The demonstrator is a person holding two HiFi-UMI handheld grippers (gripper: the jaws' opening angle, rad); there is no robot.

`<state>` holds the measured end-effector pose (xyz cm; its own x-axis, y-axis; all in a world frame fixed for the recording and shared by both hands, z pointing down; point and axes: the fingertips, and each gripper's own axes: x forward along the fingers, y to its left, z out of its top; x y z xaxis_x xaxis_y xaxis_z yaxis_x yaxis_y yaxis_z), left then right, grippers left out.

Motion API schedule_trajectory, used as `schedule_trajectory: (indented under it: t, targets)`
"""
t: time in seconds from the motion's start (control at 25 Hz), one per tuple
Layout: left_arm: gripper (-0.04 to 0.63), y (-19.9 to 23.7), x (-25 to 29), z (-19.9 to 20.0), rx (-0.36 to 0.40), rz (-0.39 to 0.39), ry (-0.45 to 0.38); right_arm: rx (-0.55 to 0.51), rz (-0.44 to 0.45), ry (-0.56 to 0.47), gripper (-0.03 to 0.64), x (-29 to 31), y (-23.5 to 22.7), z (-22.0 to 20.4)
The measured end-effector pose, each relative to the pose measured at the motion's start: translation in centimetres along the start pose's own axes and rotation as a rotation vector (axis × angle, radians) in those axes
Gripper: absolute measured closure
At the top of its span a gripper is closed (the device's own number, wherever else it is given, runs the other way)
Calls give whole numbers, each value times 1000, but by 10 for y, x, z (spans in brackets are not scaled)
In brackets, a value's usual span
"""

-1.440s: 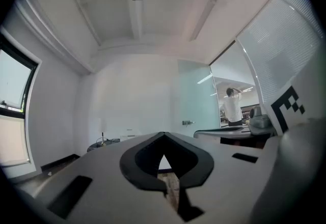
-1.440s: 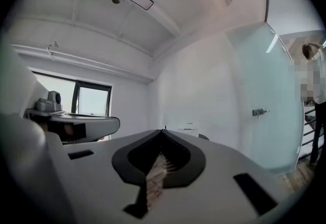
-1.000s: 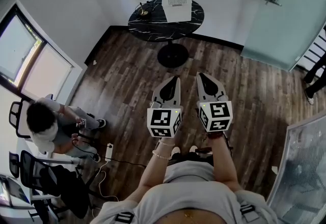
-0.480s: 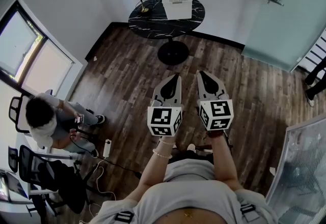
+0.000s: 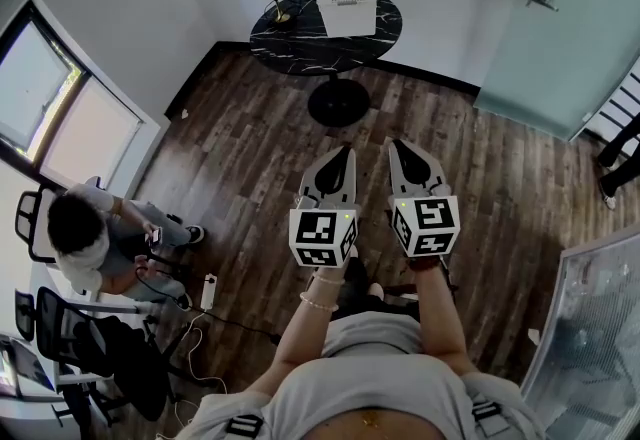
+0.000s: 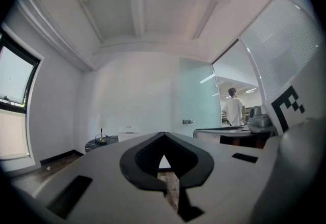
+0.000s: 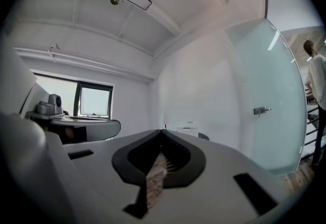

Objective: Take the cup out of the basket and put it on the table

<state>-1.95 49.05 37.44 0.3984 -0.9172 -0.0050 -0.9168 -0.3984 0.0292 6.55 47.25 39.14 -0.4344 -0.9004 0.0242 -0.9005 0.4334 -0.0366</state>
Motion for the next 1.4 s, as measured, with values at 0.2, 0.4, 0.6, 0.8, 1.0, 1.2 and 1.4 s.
schedule_trajectory:
  t: [0.2,0.4,0.6,0.8,1.0,1.2,1.4]
  targets:
    - [589,9,14,-1,-9,-12,-3,-4,-10,6,609,15,-4,-1]
    - [589,25,34,-4,-16,-15,1,-6,-11,14,609,40,-8,-3]
    - [589,48,60,-6,-20,-25,4,-7,-14,18,609,72,-9,-5]
    - [589,64,87,-3,-27,-48,3,-23,-44,23,609,99,-19,-4]
    - [589,77,112,-5,-34,-83,6,-17,-74,25,609,123,-27,-4]
    - [589,93,131,-7,-36,-109,13,-17,-89,30,609,148,-28,-5]
    - [589,113,139,-11,-40,-119,23,-13,-89,34,609,169,-19,-9]
